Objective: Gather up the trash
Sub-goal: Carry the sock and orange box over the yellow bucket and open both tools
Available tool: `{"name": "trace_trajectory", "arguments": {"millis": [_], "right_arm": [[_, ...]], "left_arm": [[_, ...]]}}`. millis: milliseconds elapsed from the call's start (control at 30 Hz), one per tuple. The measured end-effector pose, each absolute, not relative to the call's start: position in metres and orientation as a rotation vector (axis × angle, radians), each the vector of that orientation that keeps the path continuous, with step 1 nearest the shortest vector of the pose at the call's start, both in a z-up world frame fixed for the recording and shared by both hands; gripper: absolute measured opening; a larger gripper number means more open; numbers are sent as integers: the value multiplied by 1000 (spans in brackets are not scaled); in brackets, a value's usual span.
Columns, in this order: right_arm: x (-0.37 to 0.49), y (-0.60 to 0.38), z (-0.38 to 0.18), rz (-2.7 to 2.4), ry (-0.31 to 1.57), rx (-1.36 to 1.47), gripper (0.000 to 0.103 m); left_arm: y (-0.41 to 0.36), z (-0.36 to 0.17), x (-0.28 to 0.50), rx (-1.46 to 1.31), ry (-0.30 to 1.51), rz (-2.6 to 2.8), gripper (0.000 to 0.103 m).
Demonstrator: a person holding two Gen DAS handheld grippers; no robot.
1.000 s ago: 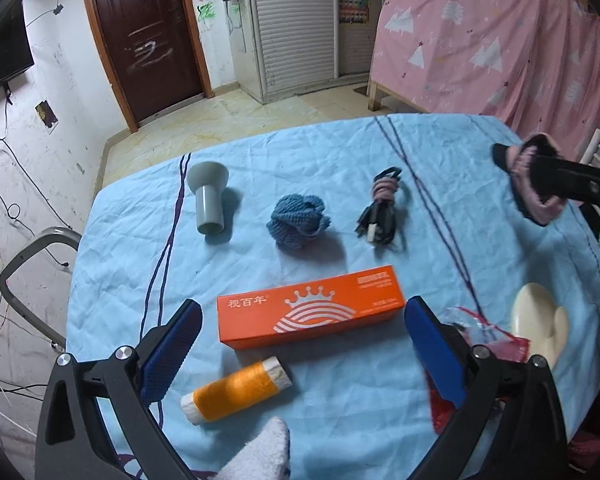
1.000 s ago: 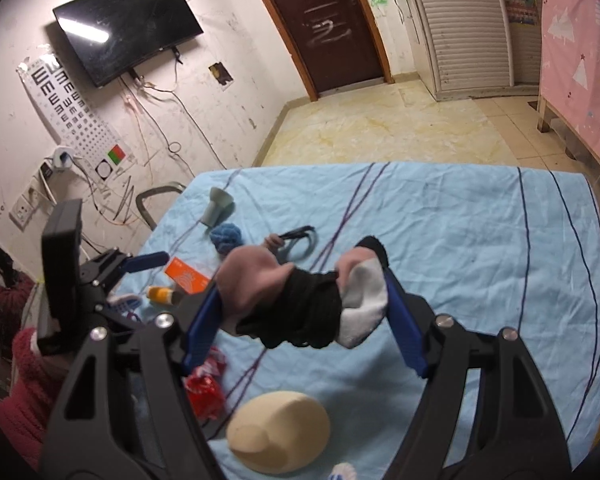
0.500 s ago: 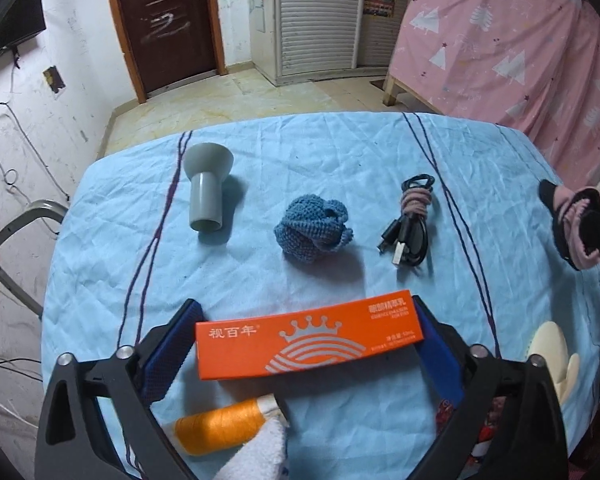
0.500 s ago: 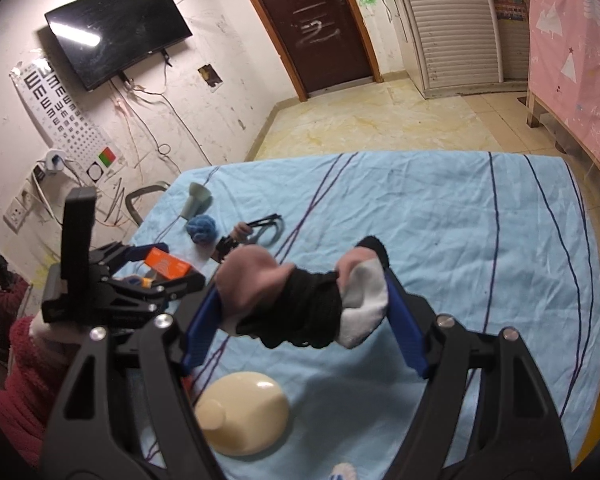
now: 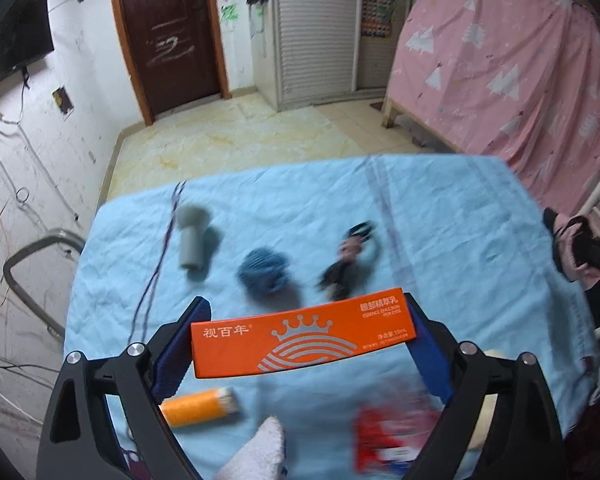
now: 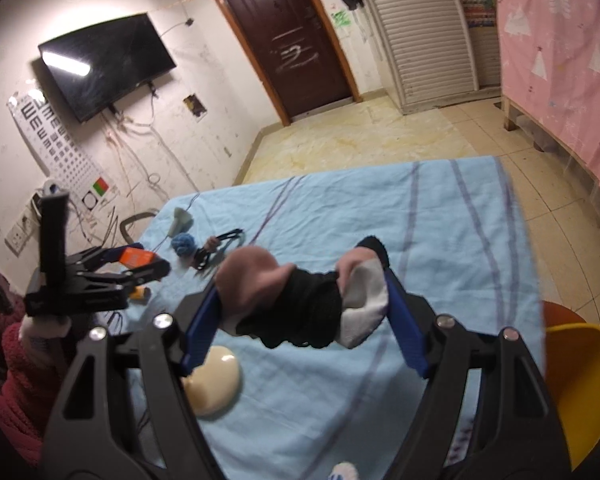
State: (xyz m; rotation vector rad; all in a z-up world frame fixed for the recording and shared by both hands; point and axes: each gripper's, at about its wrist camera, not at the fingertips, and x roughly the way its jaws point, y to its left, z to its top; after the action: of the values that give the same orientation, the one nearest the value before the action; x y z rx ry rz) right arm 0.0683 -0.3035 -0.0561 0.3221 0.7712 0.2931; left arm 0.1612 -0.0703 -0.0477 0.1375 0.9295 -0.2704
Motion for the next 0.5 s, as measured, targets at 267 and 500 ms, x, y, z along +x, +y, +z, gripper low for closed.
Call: {"name": "trace_trajectory", "arguments": {"millis": [267,500], "right_arm": [[30,-368,-53,183,725,365,73],[-10,-427,-64,61,710,401,74]], "left_arm": [[-146,-17,132,131,857,-420,84],[-215,-8,109,153,845,-549,84]]}}
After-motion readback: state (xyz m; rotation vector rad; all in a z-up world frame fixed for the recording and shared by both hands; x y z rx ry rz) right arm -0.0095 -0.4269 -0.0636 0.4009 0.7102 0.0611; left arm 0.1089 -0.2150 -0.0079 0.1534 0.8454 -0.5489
